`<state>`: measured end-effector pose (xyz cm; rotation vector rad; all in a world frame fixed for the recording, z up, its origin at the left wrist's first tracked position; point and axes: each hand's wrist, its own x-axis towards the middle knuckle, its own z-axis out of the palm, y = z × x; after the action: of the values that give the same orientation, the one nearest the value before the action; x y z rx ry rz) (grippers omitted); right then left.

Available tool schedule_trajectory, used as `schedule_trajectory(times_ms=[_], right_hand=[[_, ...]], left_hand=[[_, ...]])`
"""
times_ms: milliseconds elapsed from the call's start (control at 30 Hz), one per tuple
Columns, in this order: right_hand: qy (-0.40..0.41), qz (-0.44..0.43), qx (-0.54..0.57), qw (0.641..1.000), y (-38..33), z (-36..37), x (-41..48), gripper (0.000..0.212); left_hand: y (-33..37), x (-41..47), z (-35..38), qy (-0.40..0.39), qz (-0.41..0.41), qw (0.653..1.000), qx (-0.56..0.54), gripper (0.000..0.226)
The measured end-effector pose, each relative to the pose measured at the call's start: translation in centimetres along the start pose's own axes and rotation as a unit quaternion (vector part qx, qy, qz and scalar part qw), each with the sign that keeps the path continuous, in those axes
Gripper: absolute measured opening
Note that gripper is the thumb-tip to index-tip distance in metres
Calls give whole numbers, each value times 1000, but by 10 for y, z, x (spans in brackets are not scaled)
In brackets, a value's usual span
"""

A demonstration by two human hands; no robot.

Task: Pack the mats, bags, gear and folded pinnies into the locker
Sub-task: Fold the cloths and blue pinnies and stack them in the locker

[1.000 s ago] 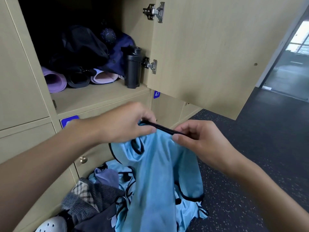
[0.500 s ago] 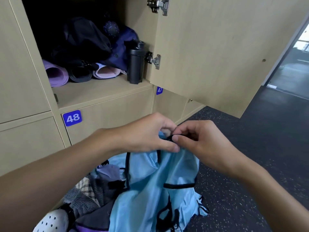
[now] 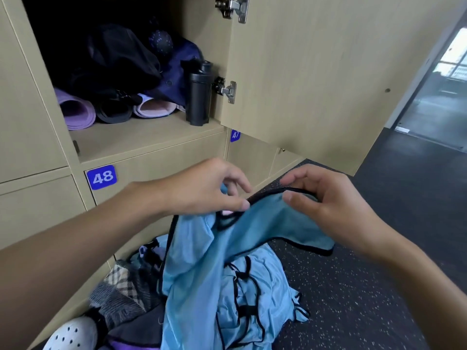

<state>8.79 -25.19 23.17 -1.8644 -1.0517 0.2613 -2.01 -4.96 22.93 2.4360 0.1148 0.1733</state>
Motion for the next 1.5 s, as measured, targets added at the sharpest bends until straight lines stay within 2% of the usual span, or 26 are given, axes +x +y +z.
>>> schedule_trajectory(times_ms=[133, 267, 367, 433, 500, 600, 767, 833, 933, 1000, 1167, 1267, 1500], right_hand=[[-3, 0, 34, 999, -3, 6, 0, 11], [-12, 57, 119, 991, -9, 8, 1, 19], [6, 130, 240, 962, -10, 9, 3, 24], [4, 153, 315, 937, -9, 10, 6, 36], [-8, 151, 344, 927, -9, 11, 7, 43], [-7, 125, 269, 955, -6, 13, 8, 35], [60, 66, 145, 985, -6, 18, 9, 13], [88, 49, 94, 991, -3, 19, 11, 19], [113, 44, 15, 993, -1, 17, 13, 38], [134, 36, -22, 990, -3, 16, 12, 46], [135, 27, -13, 990, -5, 16, 12, 50], [125, 17, 6, 992, -5, 14, 11, 50], [131, -17, 71, 989, -4, 11, 13, 14]], left_hand=[[6, 1, 12, -29, 32, 998, -35, 26], [10, 2, 13, 25, 51, 994, -95, 19], [13, 1, 12, 71, 63, 990, -108, 14], [15, 0, 11, 74, 68, 989, -109, 20], [17, -2, 10, 76, 61, 989, -112, 31], [21, -5, 9, 70, 50, 989, -118, 50], [27, -10, 10, 66, 5, 994, -87, 55], [28, -11, 10, 83, 3, 994, -71, 47], [27, -10, 10, 105, 5, 992, -69, 25], [28, -11, 11, 101, 6, 991, -83, 21], [22, -7, 12, 110, 14, 992, -56, 11], [14, -3, 9, 152, 21, 987, -42, 16], [16, -1, -7, 184, 37, 980, -63, 9]])
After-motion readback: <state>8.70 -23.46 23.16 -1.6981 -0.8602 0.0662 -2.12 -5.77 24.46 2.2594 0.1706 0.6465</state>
